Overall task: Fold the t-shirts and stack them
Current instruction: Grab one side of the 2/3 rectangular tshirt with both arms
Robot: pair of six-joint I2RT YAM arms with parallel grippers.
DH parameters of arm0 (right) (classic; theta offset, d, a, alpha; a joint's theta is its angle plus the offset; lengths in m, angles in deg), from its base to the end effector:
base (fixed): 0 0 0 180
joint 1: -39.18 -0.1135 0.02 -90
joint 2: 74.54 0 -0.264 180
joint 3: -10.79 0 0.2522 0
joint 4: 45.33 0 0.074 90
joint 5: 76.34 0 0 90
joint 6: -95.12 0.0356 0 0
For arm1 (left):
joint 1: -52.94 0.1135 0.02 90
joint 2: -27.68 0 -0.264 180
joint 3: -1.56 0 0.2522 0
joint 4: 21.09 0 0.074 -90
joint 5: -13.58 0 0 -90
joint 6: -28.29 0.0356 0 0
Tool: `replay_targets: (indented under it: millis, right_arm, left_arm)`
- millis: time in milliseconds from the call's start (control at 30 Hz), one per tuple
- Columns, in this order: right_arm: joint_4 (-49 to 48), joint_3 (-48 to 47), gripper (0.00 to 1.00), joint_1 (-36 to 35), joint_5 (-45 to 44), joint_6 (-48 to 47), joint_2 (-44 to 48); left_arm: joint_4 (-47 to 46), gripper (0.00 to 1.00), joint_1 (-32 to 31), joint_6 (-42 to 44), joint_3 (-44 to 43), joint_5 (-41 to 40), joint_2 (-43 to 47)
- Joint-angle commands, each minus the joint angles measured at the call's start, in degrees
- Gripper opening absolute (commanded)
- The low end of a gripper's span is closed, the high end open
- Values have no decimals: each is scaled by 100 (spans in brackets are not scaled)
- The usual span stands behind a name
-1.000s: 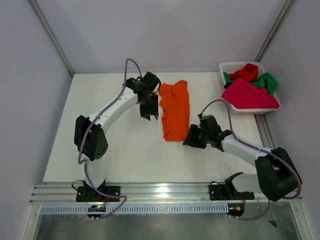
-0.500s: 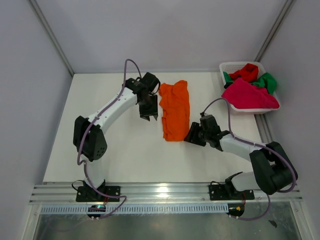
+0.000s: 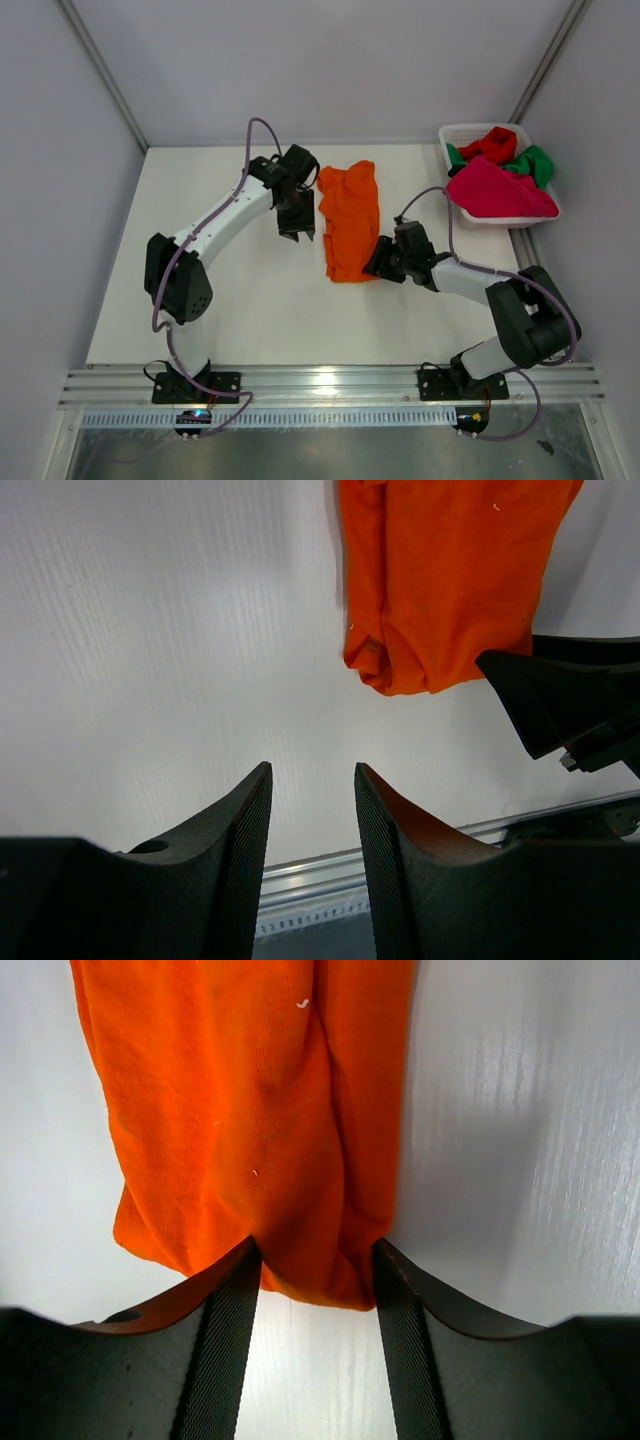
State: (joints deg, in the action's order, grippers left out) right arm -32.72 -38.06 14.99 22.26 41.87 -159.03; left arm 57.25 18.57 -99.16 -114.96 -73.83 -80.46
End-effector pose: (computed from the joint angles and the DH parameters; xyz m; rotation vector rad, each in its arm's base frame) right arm 0.2462 0.1164 0.1479 0.2030 2.5028 0.6481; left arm 0.3204 -0.2211 0.2982 -0.0655 2.8633 -0.3492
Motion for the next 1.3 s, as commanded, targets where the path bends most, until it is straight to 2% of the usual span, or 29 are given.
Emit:
replay_targets:
  millis: [0,67,100,200,233,300,433,600,700,967,1000,1067,1267]
  right_arm:
    - [185,-24,51,37,-175,-247,-322]
    - [211,-103,43,45,-131,-282,-436]
    - [211,-147,30,45,-104,-326,-480]
    - [168,-208,11,54,10,-379,-674]
    - [150,-209,9,54,45,-371,-709]
    - [98,-200,7,54,124,-344,-779]
    - [-44,-200,6,54,195,-318,-797]
    - [0,-218,6,54,221,-388,-806]
    - [27,-217,6,54,265,-397,-832]
    - [27,-121,6,54,326,-450,-824]
    - [53,-121,6,54,309,-450,-824]
    - [71,-121,6,54,300,-502,-824]
    - [71,-138,6,54,309,-546,-806]
  left_arm:
    - [2,41,27,-8,10,-66,223]
    - [-24,41,27,-43,45,-83,205]
    - [-59,41,27,-69,72,-83,197]
    - [-217,41,27,-261,387,13,214]
    - [-426,41,27,-341,710,231,232]
    - [-787,41,27,-700,1186,461,336]
    - [-2269,40,-131,-1500,2765,725,583]
    - [-4099,41,-718,-2652,4217,550,996]
    - [-4585,41,-1009,-2943,4308,383,979]
    - [-5288,44,-1239,-2759,4308,330,794]
    - [-5263,53,-1239,-2733,4282,278,812]
    - [-5157,59,-1239,-2558,4195,-12,908]
    - [-4604,66,-1239,-2170,3904,-566,926]
